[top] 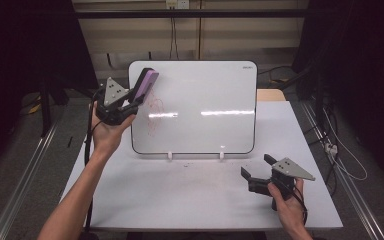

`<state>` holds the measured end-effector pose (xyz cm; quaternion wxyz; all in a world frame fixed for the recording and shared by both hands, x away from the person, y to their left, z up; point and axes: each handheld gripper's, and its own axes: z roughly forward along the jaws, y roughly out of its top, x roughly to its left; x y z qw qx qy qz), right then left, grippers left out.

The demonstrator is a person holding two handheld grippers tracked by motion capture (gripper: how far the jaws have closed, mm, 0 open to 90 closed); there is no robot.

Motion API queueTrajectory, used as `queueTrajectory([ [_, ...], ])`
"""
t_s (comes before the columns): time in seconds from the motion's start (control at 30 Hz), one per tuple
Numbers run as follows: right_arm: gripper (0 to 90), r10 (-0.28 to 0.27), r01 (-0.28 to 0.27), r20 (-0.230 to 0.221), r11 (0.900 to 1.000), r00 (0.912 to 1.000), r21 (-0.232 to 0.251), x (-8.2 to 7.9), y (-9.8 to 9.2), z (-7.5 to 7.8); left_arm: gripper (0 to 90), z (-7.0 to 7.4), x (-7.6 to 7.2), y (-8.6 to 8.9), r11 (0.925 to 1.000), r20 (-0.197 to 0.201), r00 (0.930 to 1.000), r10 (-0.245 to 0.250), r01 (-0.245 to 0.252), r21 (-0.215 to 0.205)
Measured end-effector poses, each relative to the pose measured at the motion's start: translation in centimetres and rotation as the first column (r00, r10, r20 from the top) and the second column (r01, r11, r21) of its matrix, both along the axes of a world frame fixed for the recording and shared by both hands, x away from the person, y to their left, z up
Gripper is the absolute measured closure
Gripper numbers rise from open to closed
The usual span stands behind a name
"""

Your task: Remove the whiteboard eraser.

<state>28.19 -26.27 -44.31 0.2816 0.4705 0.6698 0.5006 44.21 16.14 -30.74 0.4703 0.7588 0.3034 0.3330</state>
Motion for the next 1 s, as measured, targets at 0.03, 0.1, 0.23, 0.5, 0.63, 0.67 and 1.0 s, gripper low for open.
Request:
queueTrajectory([
  [0.03,5.0,0.0,0.0,0.004,1.0,1.0,-0.002,0.0,0.2,0.0,65.0,-0.2,-0.3,-0.2,1.0,0.005,1.0,0.003,-0.002,-0.004],
  [0.1,5.1,0.007,-0.007,0.008,1.0,0.9999,-0.005,0.1,0.6,0.1,65.0,-0.6,-0.8,-0.5,0.9999,0.002,1.0,-0.009,0.009,-0.015],
  [0.23,5.3,0.039,-0.039,0.011,0.999,0.9992,0.015,0.4,1.5,0.2,64.9,-1.0,-1.6,-1.3,0.9981,-0.011,0.9995,-0.031,0.03,-0.054],
  [0.5,4.1,0.097,-0.1,0.044,0.994,0.9943,0.055,1.5,3.1,1.8,64.9,-1.7,-3.2,-2.6,0.9944,-0.019,0.9994,-0.03,0.028,-0.102],
  [0.63,3.3,0.133,-0.139,0.066,0.986,0.9889,0.09,2.3,4.3,2.0,64.8,-2.0,-4.0,-3.2,0.9921,-0.032,0.9978,-0.059,0.055,-0.113],
  [0.67,2.9,0.142,-0.148,0.07,0.984,0.9874,0.095,2.5,4.6,2.0,64.8,-2.1,-4.2,-3.3,0.9917,-0.033,0.9973,-0.066,0.062,-0.113],
  [1.0,2.8,0.197,-0.21,0.128,0.972,0.9721,0.101,4.0,7.3,4.0,64.8,-2.4,-5.4,-5.1,0.986,-0.042,0.9925,-0.114,0.108,-0.126],
])
